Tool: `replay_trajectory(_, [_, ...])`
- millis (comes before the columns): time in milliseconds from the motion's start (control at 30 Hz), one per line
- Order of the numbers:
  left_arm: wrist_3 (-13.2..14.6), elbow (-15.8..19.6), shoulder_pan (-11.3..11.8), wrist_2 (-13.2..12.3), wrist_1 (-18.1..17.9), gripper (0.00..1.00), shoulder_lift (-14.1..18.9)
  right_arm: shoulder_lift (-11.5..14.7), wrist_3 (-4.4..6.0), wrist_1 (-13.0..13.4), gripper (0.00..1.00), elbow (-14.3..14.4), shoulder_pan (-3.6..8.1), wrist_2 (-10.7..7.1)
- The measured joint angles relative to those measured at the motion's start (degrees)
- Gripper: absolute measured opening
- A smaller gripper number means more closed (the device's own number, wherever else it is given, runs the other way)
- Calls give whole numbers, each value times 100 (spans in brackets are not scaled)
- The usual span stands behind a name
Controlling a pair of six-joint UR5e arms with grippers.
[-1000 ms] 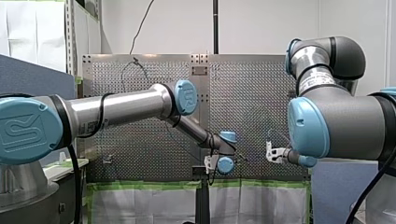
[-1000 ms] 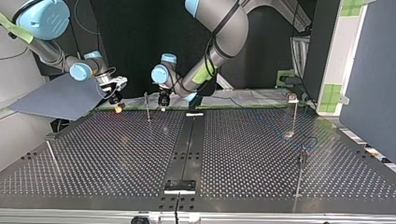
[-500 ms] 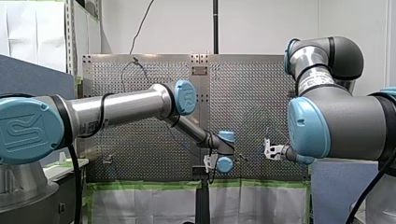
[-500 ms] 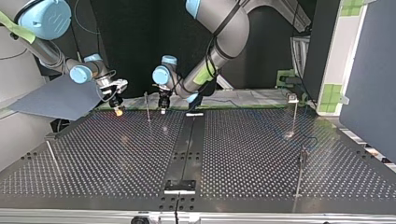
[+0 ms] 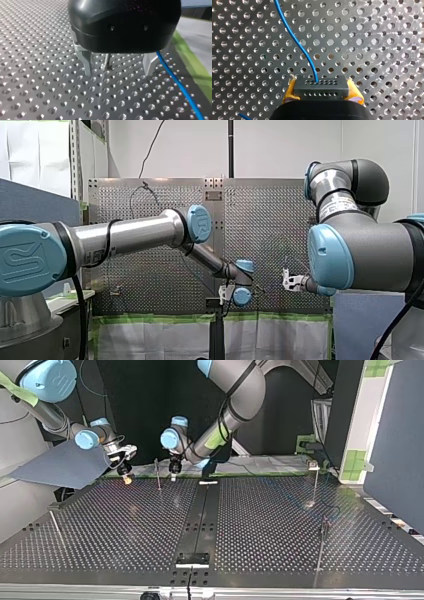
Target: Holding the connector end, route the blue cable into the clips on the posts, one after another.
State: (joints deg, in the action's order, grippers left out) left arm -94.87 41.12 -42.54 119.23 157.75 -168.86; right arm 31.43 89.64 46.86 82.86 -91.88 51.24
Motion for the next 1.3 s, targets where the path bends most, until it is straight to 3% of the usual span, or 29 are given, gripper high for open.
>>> replay_trajectory(167, [194, 1, -72, 62, 306, 98, 21, 0, 1, 0, 0, 0, -14, -1])
replay_trajectory(367, [237, 0, -121, 69, 640, 98, 33, 0, 1, -7, 0, -2, -32, -14])
replay_trajectory(633, [5, 25, -319, -2, 1021, 98, 249, 0, 0, -17, 0, -1, -39, -17])
replay_trajectory(1300, [-87, 331, -725, 28, 1084, 98, 394, 0, 11, -27, 0, 1, -46, -78])
